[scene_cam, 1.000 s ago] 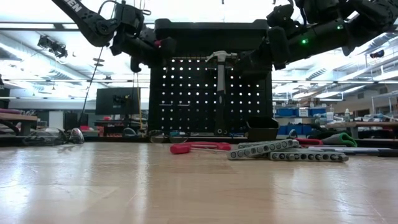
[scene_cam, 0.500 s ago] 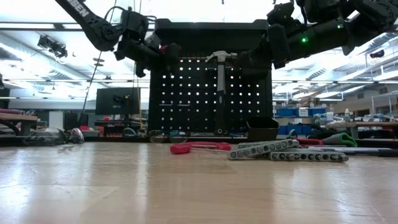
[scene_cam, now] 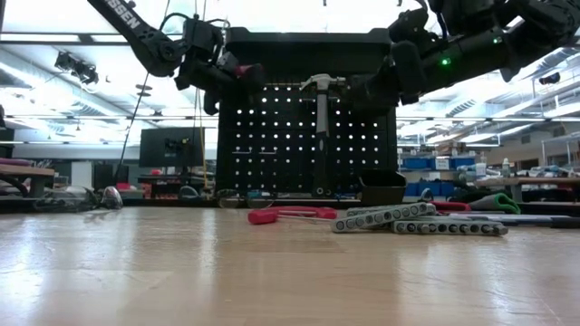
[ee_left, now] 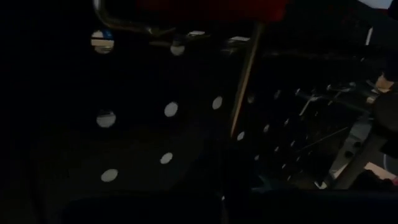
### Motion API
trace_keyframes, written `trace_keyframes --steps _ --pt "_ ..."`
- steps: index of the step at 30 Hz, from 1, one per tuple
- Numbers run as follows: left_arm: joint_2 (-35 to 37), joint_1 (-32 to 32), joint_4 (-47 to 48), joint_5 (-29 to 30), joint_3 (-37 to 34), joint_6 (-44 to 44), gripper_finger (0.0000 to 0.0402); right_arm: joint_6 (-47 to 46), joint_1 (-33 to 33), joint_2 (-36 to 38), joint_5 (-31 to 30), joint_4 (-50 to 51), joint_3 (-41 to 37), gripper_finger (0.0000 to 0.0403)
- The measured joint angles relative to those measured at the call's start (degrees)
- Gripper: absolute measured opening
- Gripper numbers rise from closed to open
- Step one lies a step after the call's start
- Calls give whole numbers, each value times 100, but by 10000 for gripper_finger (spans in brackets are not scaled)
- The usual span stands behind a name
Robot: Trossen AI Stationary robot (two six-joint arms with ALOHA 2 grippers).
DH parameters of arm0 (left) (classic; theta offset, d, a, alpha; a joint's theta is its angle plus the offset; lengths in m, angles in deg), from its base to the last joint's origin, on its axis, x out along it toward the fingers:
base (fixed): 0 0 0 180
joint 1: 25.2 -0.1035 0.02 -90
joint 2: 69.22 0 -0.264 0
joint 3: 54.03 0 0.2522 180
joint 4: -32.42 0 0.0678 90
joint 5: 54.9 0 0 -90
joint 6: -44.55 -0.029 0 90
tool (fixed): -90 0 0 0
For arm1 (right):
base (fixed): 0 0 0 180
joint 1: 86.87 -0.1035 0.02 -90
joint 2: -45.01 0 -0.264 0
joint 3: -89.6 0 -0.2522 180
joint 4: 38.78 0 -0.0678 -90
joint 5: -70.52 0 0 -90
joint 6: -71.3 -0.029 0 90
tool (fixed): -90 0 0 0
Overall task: Hang tools onto peg board
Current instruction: Hang the allen wrench onto the peg board
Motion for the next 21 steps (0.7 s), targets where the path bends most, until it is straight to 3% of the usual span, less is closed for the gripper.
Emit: trace_keyframes --steps 13,21 --pt "41 306 153 171 -7 -80 0 -145 -182 11 -32 136 0 219" --pt "677 399 260 675 -342 -419 0 -202 -216 13 -201 235 0 220"
